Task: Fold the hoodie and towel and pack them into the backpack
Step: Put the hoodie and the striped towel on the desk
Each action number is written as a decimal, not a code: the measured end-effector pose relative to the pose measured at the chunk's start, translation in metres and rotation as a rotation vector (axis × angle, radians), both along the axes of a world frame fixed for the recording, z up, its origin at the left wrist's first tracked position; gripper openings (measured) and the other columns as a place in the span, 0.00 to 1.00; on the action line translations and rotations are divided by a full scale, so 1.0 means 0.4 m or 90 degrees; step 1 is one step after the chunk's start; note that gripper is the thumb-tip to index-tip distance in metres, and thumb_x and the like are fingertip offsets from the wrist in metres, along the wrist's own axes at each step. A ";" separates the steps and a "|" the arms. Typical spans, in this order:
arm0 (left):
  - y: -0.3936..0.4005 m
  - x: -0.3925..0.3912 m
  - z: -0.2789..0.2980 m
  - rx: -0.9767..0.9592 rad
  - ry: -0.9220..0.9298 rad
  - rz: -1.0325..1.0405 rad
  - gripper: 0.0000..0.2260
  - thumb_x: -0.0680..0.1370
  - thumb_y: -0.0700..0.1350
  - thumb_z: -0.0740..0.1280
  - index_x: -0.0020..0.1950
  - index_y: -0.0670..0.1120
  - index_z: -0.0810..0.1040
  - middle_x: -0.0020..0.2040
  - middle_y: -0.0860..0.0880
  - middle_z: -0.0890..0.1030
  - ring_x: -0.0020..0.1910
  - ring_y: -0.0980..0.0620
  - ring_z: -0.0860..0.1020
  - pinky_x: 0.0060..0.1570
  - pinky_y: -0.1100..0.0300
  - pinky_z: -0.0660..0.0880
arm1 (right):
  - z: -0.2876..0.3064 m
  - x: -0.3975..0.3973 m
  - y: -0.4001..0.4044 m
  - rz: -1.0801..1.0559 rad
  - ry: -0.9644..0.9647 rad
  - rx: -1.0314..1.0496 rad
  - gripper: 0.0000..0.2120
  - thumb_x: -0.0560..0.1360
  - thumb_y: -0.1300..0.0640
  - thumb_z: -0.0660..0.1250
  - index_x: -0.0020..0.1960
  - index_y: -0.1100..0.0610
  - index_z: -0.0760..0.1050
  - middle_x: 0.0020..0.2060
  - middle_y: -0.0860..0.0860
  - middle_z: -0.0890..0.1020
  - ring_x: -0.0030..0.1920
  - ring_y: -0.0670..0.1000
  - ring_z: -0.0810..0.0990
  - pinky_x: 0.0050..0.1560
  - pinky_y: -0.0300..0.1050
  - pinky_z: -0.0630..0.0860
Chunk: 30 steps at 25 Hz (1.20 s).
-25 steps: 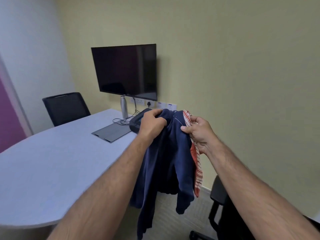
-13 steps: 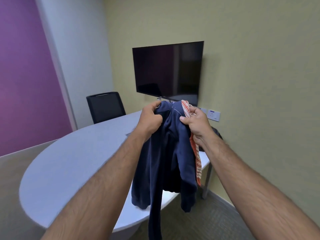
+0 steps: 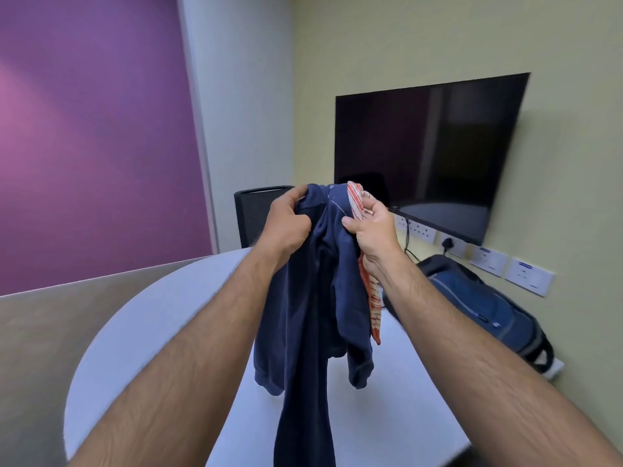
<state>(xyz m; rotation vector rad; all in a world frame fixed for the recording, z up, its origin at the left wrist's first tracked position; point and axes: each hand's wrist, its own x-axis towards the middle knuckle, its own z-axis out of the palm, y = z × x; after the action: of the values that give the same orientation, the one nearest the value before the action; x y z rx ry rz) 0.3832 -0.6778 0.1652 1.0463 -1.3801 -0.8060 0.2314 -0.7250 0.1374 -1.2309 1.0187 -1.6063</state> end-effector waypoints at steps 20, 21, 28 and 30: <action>-0.875 0.312 -0.005 -0.001 -0.018 0.088 0.34 0.70 0.21 0.55 0.70 0.46 0.74 0.59 0.48 0.82 0.56 0.51 0.82 0.53 0.47 0.81 | -0.009 0.367 -0.907 0.108 -0.112 0.003 0.21 0.74 0.76 0.64 0.63 0.58 0.70 0.59 0.60 0.81 0.57 0.59 0.82 0.58 0.58 0.80; -0.911 0.325 0.000 -0.007 -0.015 0.092 0.34 0.70 0.21 0.56 0.72 0.46 0.73 0.60 0.48 0.82 0.58 0.50 0.81 0.54 0.48 0.81 | -0.001 0.380 -0.941 0.115 -0.114 -0.010 0.21 0.74 0.76 0.64 0.63 0.59 0.70 0.59 0.60 0.81 0.57 0.58 0.82 0.58 0.57 0.80; -1.083 0.382 -0.095 0.007 -0.018 0.106 0.37 0.69 0.21 0.58 0.75 0.46 0.69 0.62 0.52 0.78 0.59 0.57 0.78 0.54 0.59 0.81 | -0.093 0.409 -1.126 0.139 -0.058 -0.047 0.21 0.73 0.76 0.64 0.62 0.60 0.69 0.59 0.60 0.80 0.57 0.57 0.82 0.56 0.51 0.81; -1.105 0.390 -0.208 0.058 -0.041 0.090 0.36 0.70 0.22 0.60 0.75 0.46 0.67 0.62 0.55 0.77 0.58 0.60 0.77 0.52 0.64 0.80 | -0.208 0.401 -1.145 0.135 0.032 -0.001 0.20 0.74 0.75 0.64 0.61 0.57 0.70 0.54 0.52 0.81 0.52 0.51 0.82 0.48 0.40 0.81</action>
<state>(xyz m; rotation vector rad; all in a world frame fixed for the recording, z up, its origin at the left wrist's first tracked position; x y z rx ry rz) 0.5393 -1.1197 0.0820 1.2367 -1.3172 -0.7415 0.3917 -1.1828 0.0544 -1.3393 0.8864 -1.4192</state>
